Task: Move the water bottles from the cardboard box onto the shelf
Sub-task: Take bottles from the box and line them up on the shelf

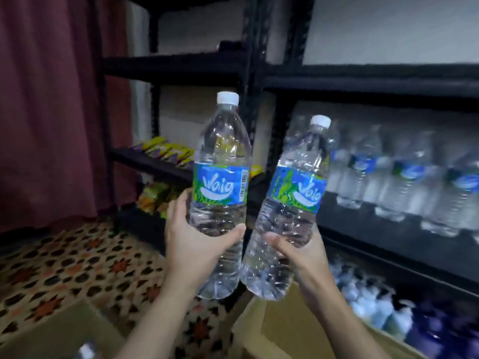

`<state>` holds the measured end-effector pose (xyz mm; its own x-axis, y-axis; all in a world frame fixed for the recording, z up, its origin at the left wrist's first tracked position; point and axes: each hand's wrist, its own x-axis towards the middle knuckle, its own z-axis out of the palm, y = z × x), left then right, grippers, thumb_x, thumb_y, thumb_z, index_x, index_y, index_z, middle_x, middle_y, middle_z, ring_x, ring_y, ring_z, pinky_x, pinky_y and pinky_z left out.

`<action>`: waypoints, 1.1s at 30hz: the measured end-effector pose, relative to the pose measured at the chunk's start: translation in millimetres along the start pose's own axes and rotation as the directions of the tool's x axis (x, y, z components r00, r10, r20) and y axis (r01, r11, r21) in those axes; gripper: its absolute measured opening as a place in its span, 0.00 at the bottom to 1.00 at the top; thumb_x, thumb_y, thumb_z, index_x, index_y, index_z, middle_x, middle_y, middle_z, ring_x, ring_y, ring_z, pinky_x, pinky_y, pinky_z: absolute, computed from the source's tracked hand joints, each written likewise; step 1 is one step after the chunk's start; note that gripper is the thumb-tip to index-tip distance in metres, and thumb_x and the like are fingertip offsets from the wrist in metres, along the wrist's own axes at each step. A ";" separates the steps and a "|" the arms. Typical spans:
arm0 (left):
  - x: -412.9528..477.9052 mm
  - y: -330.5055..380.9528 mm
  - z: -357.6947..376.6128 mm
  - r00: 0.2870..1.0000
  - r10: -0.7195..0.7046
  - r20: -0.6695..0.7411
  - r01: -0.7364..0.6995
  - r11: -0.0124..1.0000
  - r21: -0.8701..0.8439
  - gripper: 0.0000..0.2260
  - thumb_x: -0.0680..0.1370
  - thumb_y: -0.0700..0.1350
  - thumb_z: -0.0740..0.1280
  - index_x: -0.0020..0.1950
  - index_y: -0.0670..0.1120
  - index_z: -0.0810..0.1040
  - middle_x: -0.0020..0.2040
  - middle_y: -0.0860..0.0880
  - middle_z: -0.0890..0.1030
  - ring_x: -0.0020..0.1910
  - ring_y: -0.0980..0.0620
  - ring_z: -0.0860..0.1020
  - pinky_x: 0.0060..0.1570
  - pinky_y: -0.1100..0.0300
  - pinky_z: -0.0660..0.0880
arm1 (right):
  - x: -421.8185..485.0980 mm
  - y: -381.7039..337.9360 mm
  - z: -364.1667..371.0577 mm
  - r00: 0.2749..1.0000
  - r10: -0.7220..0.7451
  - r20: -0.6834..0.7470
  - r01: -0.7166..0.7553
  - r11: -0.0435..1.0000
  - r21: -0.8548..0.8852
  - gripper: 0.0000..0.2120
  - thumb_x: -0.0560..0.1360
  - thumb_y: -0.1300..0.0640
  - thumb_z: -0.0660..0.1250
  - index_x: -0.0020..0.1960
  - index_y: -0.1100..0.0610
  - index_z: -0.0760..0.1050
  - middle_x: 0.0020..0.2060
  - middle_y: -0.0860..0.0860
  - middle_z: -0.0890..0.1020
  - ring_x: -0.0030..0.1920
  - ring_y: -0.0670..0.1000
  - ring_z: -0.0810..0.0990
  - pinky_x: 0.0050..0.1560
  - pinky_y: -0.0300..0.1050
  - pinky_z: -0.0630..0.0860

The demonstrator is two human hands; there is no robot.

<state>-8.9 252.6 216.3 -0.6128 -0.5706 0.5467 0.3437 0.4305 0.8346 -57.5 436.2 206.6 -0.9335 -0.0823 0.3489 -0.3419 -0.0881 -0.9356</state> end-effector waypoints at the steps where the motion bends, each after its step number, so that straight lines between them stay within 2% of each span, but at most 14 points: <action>1: 0.6 12.9 19.0 0.999 0.015 0.041 -0.015 1.000 -0.018 0.46 0.52 0.58 0.81 0.68 0.50 0.73 0.60 0.53 0.76 0.60 0.55 0.76 0.64 0.61 0.72 | 3.7 -7.7 -16.7 0.999 -0.021 -0.043 0.021 1.000 -0.003 0.33 0.59 0.54 0.81 0.61 0.56 0.74 0.51 0.51 0.86 0.50 0.51 0.85 0.51 0.45 0.81; 3: 0.1 34.2 57.6 0.990 0.058 0.128 -0.050 0.996 -0.069 0.45 0.53 0.52 0.84 0.69 0.48 0.74 0.59 0.52 0.74 0.57 0.60 0.74 0.57 0.78 0.66 | 9.5 -21.5 -49.7 0.993 -0.061 -0.103 0.058 0.998 -0.035 0.33 0.58 0.56 0.82 0.60 0.56 0.74 0.50 0.52 0.86 0.50 0.51 0.85 0.52 0.47 0.82; 4: -1.5 44.9 76.1 0.983 0.085 0.162 -0.071 0.993 -0.091 0.44 0.54 0.51 0.85 0.69 0.47 0.74 0.58 0.52 0.73 0.56 0.62 0.73 0.54 0.82 0.64 | 10.9 -28.6 -65.2 0.988 -0.082 -0.131 0.075 0.995 -0.061 0.33 0.58 0.57 0.83 0.59 0.55 0.74 0.50 0.52 0.86 0.50 0.51 0.86 0.51 0.48 0.82; 5: -3.4 54.6 94.7 0.976 0.113 0.187 -0.093 0.989 -0.112 0.44 0.54 0.51 0.84 0.68 0.47 0.75 0.58 0.52 0.73 0.56 0.61 0.73 0.55 0.80 0.65 | 12.7 -34.6 -81.5 0.981 -0.105 -0.160 0.092 0.992 -0.087 0.32 0.59 0.60 0.84 0.59 0.56 0.74 0.49 0.52 0.86 0.50 0.51 0.86 0.49 0.45 0.82; 7: -9.4 70.0 130.5 0.964 0.149 0.222 -0.112 0.978 -0.174 0.46 0.51 0.58 0.82 0.67 0.47 0.75 0.58 0.51 0.74 0.58 0.56 0.75 0.62 0.66 0.71 | 15.8 -42.6 -115.9 0.963 -0.138 -0.230 0.106 0.984 -0.146 0.31 0.59 0.63 0.84 0.58 0.56 0.75 0.48 0.49 0.86 0.48 0.47 0.86 0.46 0.38 0.80; 9: -15.8 82.2 165.1 0.961 0.150 0.234 -0.089 0.964 -0.252 0.46 0.50 0.62 0.77 0.66 0.48 0.75 0.57 0.52 0.75 0.58 0.53 0.77 0.63 0.53 0.74 | 17.1 -48.5 -150.9 0.939 -0.163 -0.302 0.105 0.974 -0.202 0.33 0.58 0.59 0.85 0.59 0.54 0.75 0.48 0.48 0.86 0.49 0.46 0.85 0.49 0.42 0.81; 11: -24.7 90.8 199.9 0.951 0.161 0.264 -0.071 0.944 -0.322 0.43 0.50 0.62 0.78 0.63 0.52 0.75 0.56 0.52 0.78 0.57 0.51 0.79 0.61 0.49 0.76 | 18.2 -51.4 -185.3 0.916 -0.175 -0.360 0.088 0.966 -0.244 0.36 0.55 0.50 0.85 0.59 0.52 0.75 0.49 0.48 0.86 0.50 0.48 0.85 0.51 0.47 0.81; 14: -44.2 103.7 245.8 0.918 0.200 0.342 -0.065 0.928 -0.368 0.44 0.51 0.61 0.79 0.64 0.51 0.73 0.59 0.51 0.78 0.59 0.50 0.78 0.62 0.47 0.75 | 21.2 -53.1 -229.7 0.891 -0.191 -0.411 0.059 0.949 -0.311 0.35 0.55 0.51 0.85 0.59 0.53 0.75 0.49 0.49 0.86 0.50 0.46 0.85 0.52 0.45 0.80; 19: -71.5 117.8 310.1 0.865 0.243 0.439 -0.034 0.902 -0.431 0.46 0.52 0.61 0.79 0.68 0.52 0.69 0.60 0.51 0.77 0.59 0.50 0.77 0.61 0.54 0.74 | 23.8 -52.5 -294.9 0.858 -0.190 -0.476 0.001 0.929 -0.370 0.39 0.55 0.50 0.85 0.61 0.57 0.74 0.50 0.51 0.86 0.50 0.49 0.85 0.53 0.50 0.82; 23: -89.1 127.2 357.5 0.820 0.253 0.514 0.016 0.887 -0.461 0.45 0.53 0.51 0.84 0.66 0.52 0.69 0.57 0.53 0.79 0.56 0.54 0.78 0.54 0.68 0.72 | 31.7 -52.6 -338.0 0.827 -0.204 -0.524 -0.045 0.905 -0.423 0.37 0.55 0.51 0.85 0.59 0.53 0.73 0.50 0.48 0.85 0.50 0.47 0.85 0.49 0.44 0.81; 24: -92.3 128.9 369.2 0.820 0.248 0.516 0.022 0.887 -0.462 0.45 0.53 0.52 0.84 0.66 0.53 0.69 0.57 0.54 0.80 0.56 0.55 0.79 0.54 0.68 0.73 | 35.0 -52.9 -348.6 0.819 -0.205 -0.537 -0.056 0.901 -0.430 0.37 0.55 0.51 0.85 0.60 0.52 0.73 0.50 0.47 0.85 0.50 0.46 0.84 0.48 0.42 0.81; 27: -101.0 132.8 404.9 0.815 0.208 0.541 0.069 0.892 -0.447 0.44 0.53 0.51 0.85 0.64 0.54 0.69 0.56 0.53 0.81 0.55 0.51 0.80 0.57 0.55 0.76 | 50.8 -55.1 -381.1 0.806 -0.213 -0.552 -0.096 0.873 -0.478 0.37 0.55 0.49 0.85 0.60 0.49 0.73 0.50 0.44 0.84 0.51 0.43 0.83 0.53 0.43 0.79; 30: -105.2 135.7 438.1 0.820 0.143 0.555 0.136 0.892 -0.431 0.46 0.52 0.58 0.83 0.65 0.53 0.68 0.58 0.50 0.80 0.58 0.47 0.78 0.61 0.47 0.76 | 74.6 -53.3 -415.6 0.788 -0.218 -0.576 -0.137 0.850 -0.509 0.37 0.53 0.46 0.84 0.58 0.48 0.73 0.50 0.45 0.85 0.50 0.44 0.84 0.55 0.51 0.81; 33: -103.5 139.0 465.1 0.810 0.121 0.573 0.171 0.887 -0.429 0.42 0.56 0.50 0.85 0.66 0.51 0.69 0.57 0.50 0.79 0.58 0.47 0.77 0.60 0.52 0.74 | 98.9 -51.5 -450.1 0.769 -0.230 -0.596 -0.174 0.822 -0.542 0.39 0.51 0.45 0.84 0.58 0.50 0.73 0.49 0.47 0.84 0.49 0.45 0.84 0.56 0.52 0.80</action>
<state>-228.6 696.8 244.3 -0.8630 -0.0093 0.5051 0.5052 -0.0154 0.8629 -180.7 879.4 264.9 -0.7034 0.5491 0.4514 -0.1770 0.4797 -0.8594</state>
